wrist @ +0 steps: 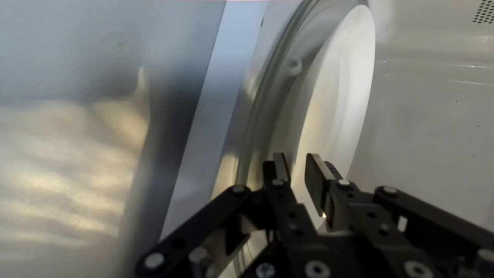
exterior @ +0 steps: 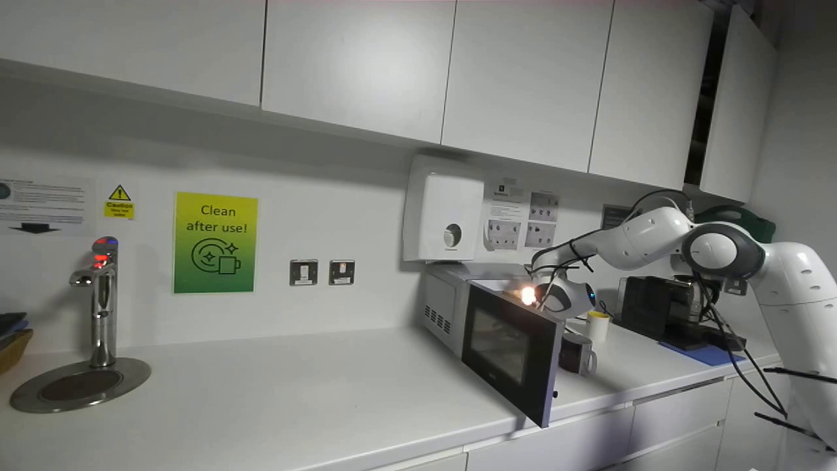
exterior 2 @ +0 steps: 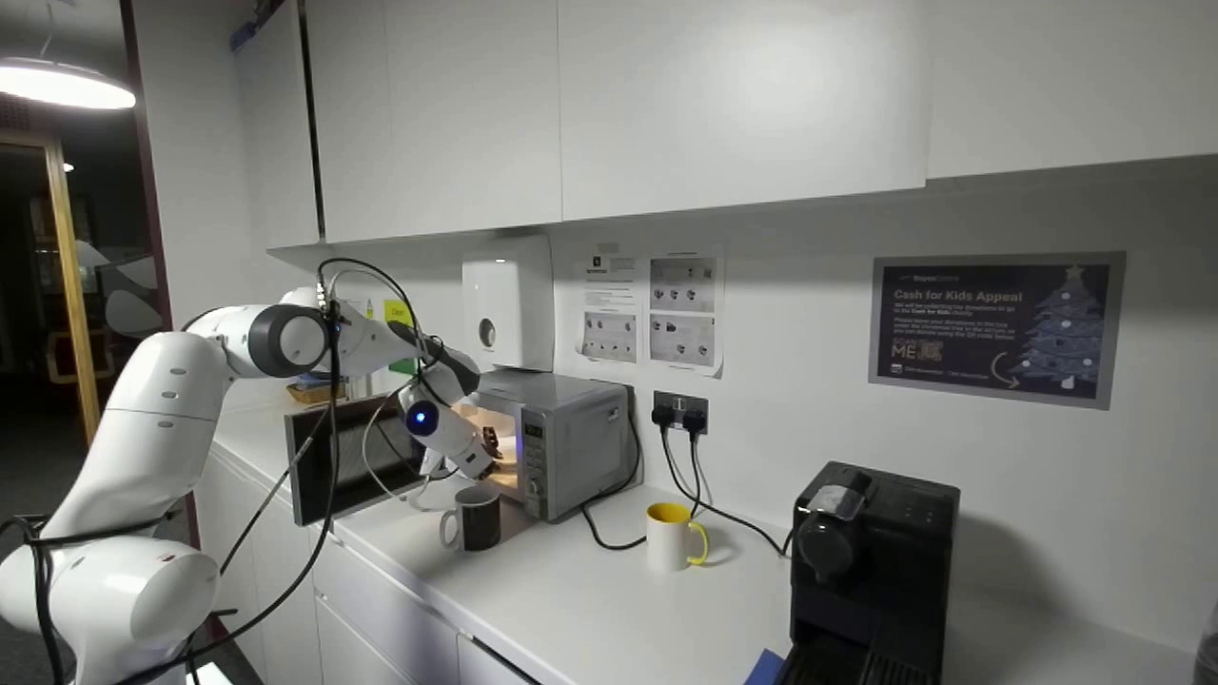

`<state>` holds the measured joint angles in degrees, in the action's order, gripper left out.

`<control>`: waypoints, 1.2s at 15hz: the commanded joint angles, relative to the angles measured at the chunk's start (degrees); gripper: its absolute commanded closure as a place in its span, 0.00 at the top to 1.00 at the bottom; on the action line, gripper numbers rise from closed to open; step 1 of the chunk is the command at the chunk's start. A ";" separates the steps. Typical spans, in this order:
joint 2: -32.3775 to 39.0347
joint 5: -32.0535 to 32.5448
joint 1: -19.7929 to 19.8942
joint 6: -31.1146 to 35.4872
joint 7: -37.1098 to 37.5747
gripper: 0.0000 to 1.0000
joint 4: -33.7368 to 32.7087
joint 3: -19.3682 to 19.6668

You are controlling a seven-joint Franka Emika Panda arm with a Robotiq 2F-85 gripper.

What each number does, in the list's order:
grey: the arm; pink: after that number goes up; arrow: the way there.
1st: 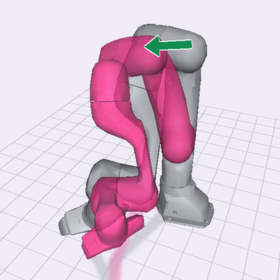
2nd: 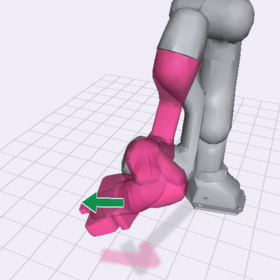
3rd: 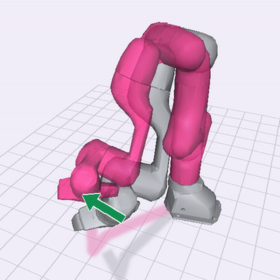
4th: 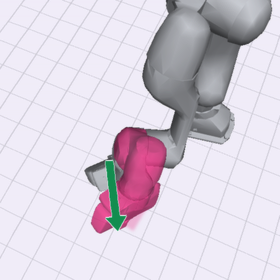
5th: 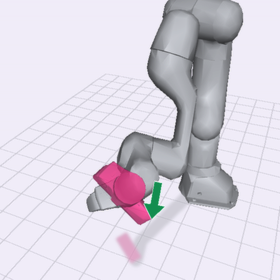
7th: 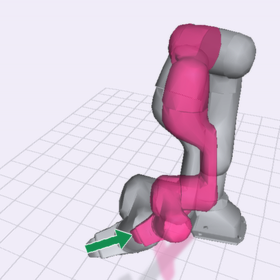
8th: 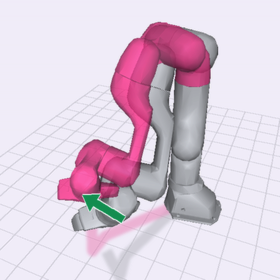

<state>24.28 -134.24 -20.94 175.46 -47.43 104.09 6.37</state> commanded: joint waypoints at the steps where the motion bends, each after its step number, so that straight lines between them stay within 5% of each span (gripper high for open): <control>1: 0.17 -0.51 0.29 0.07 0.99 0.52 -1.82 0.02; 7: -0.98 -0.64 -0.12 0.53 1.12 0.97 -1.90 -0.24; 18: -4.33 -1.10 -2.06 1.40 0.25 1.00 -0.14 -0.92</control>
<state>22.97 -134.24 -22.38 175.57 -47.02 102.17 5.41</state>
